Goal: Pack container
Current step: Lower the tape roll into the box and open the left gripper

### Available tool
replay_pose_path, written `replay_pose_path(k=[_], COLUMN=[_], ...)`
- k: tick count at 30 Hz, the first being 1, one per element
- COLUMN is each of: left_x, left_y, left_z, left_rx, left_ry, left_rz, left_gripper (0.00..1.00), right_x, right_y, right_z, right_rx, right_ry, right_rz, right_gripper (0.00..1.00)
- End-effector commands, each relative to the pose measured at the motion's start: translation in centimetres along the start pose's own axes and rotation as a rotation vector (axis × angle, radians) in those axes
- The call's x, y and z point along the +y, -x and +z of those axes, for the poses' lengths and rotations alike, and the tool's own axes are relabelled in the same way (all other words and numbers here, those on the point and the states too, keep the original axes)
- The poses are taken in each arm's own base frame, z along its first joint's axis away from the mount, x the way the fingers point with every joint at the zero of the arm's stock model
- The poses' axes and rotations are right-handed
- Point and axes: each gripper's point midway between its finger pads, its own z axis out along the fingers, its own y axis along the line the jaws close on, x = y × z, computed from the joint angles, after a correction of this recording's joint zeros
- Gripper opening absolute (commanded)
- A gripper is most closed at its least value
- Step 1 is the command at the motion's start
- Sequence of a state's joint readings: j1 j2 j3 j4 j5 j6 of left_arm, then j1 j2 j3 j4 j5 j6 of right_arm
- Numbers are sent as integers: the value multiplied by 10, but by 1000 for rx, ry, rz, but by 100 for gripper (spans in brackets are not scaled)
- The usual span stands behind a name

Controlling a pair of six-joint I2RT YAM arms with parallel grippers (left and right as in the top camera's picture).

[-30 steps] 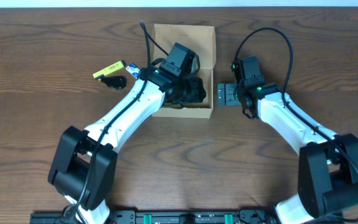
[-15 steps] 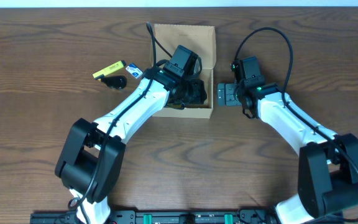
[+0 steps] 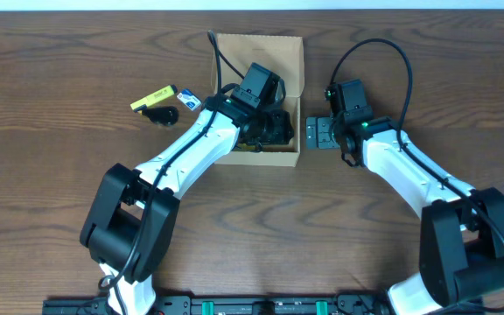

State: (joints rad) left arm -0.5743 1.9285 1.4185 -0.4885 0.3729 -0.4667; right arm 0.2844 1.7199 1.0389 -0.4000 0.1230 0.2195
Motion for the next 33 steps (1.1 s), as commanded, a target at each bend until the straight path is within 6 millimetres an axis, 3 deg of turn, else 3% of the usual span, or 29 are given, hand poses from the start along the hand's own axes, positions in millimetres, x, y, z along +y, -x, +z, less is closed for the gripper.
replay_pose_path(k=[1,9,15,26,33], left_x=[-7,-11,-14,-13,-13], left_y=[4,1,-1,0,0], left_z=[2,2,2,2,2], left_rx=[3,16,27,27,27], left_ry=[-24,-46,-63,-62,-62], left_rz=[23,22,18,-1,-1], left_gripper=[25,47,57,65,65], right_x=[-4,-4,-4,-4,-4], right_y=[-2,-2,-2,-2,-2], right_z=[3,3,3,3,3], right_rx=[11,11,11,11,11], right_ry=[-6,-6,-6,-6,-6], right_rz=[18,18,18,18,18], right_gripper=[99,99,99,99,99])
